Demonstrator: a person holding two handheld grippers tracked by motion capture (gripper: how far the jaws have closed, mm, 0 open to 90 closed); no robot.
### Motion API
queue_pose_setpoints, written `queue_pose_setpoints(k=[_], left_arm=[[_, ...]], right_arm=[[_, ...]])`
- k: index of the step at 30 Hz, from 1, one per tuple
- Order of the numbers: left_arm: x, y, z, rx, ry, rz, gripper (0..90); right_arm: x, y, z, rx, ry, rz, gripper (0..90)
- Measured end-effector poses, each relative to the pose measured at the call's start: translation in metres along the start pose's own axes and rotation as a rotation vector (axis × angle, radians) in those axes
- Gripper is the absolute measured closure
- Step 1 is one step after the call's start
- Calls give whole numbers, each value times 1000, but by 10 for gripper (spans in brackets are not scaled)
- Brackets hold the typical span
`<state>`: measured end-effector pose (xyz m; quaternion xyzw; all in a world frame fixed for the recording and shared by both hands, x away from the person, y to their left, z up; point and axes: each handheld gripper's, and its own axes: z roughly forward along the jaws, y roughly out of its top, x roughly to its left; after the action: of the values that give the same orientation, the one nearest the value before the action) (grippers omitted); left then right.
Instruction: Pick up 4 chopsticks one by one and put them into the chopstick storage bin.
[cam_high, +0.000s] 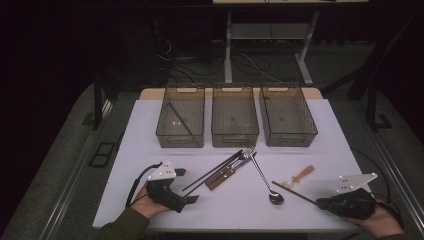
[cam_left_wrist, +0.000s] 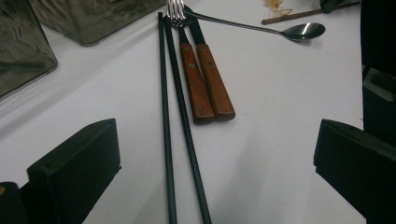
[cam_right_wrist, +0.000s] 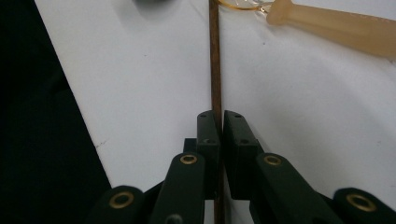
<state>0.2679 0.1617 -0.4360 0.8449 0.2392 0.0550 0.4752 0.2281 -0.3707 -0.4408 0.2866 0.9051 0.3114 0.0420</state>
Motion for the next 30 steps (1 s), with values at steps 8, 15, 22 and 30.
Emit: queue_pose_setpoints(k=[8,15,22,30], left_arm=[[0,0,0,1,0,2,0],[0,0,0,1,0,4,0],[-1,0,1,0,4,1,0],[-1,0,1,-1,5,0,0]], right_arm=[[0,4,-3,-28,28,-12,852],[3,10,-9,-88,51,-1,852],[5,21,-11,-112,58,-10,852],[3,34,-9,-129,50,13,852]])
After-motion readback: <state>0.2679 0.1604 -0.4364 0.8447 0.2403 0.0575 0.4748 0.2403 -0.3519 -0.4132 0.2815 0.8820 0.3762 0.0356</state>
